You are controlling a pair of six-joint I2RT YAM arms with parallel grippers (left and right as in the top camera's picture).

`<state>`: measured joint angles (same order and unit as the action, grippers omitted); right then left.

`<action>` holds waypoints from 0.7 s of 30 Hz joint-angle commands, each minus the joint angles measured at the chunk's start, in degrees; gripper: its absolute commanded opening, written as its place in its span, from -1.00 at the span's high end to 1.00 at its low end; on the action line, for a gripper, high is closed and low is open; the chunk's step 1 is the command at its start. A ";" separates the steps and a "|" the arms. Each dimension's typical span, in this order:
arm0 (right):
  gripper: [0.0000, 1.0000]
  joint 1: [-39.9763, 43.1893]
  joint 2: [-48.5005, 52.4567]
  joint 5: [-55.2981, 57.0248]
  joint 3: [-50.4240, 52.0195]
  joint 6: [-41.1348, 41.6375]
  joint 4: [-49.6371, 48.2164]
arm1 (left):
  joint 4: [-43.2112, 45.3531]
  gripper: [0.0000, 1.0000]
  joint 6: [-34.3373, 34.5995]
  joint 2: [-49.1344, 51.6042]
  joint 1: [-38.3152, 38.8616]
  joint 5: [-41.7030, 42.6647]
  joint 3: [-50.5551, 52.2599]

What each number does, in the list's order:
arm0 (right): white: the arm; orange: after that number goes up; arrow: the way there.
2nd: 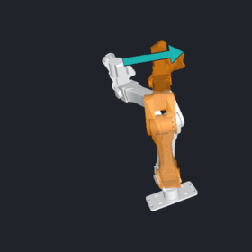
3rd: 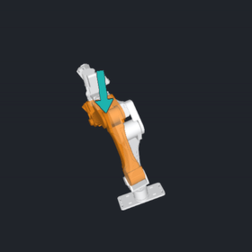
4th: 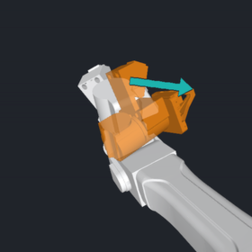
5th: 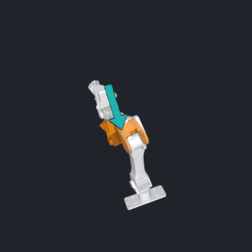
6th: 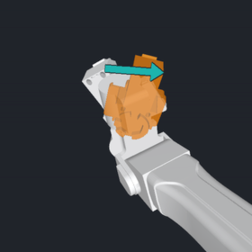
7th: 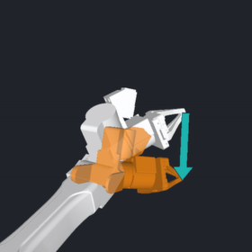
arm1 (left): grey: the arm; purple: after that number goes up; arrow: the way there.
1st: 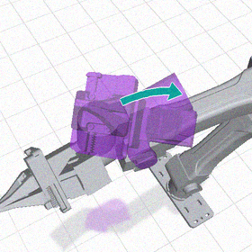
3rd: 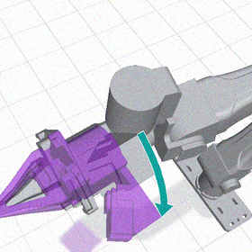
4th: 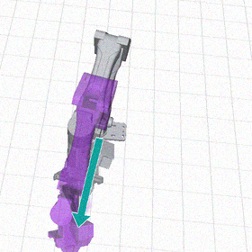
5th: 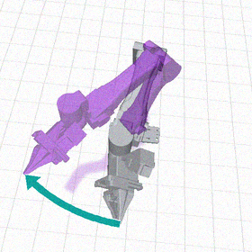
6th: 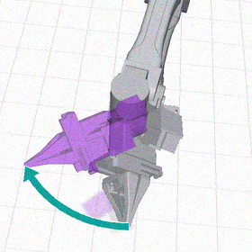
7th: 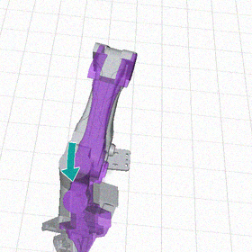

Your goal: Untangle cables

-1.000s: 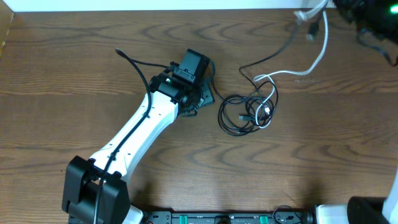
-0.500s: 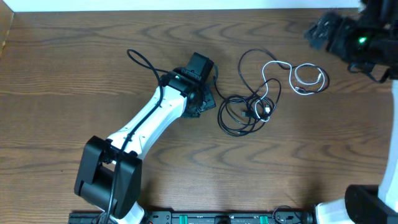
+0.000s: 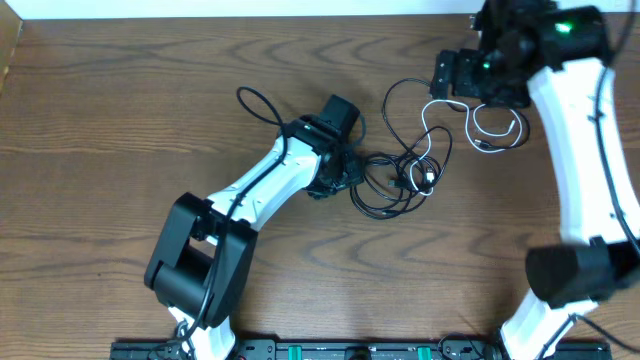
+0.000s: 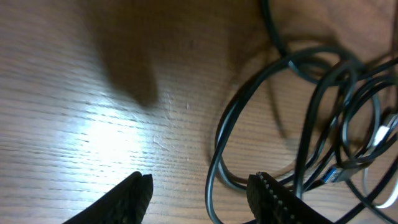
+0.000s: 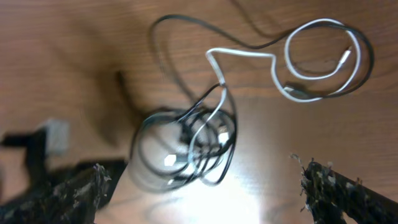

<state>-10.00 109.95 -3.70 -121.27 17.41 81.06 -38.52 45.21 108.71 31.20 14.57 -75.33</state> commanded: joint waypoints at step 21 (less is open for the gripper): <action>-0.62 13.09 23.74 -30.75 0.66 11.39 -9.09 | 3.67 -0.11 -4.50 0.66 -0.26 -3.89 0.15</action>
<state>3.09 132.94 -24.03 -120.38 24.71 73.54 -34.85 41.69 109.21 31.22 11.77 -75.33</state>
